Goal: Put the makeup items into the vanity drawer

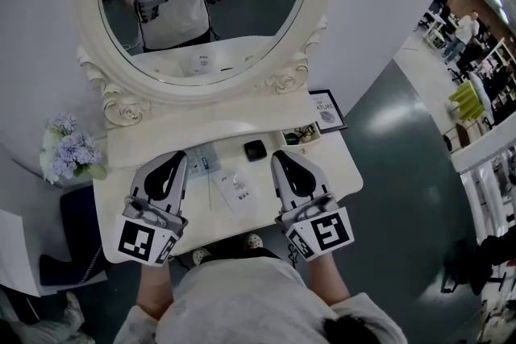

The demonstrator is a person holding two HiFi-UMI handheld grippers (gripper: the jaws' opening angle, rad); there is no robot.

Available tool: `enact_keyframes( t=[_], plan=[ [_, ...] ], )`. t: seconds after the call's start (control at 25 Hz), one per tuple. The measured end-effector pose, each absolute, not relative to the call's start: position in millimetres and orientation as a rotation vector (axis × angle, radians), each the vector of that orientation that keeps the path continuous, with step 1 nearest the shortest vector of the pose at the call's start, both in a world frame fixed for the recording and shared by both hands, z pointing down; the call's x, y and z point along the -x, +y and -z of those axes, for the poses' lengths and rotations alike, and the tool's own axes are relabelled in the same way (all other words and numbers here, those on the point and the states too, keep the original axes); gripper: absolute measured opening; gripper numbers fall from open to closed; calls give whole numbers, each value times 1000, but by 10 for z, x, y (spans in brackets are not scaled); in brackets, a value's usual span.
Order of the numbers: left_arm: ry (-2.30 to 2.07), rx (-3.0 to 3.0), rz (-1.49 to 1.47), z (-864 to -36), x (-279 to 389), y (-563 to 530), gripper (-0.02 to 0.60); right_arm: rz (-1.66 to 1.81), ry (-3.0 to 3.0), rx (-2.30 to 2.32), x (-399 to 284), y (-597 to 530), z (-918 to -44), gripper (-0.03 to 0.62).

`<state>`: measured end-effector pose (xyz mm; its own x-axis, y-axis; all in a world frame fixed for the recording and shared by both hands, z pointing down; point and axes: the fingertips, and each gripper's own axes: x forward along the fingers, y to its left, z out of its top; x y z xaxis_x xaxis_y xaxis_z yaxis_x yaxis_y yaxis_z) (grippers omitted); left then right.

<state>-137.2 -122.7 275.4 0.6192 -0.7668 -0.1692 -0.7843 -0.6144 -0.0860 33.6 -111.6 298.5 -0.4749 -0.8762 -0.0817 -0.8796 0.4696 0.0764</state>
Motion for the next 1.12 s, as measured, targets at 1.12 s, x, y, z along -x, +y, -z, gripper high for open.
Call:
enact_keyframes(
  t=[1.12],
  plan=[
    [1303, 2708, -194, -2793, 1458, -1315, 14, -178, 2657, 1577, -243, -1157, -2968, 28]
  ],
)
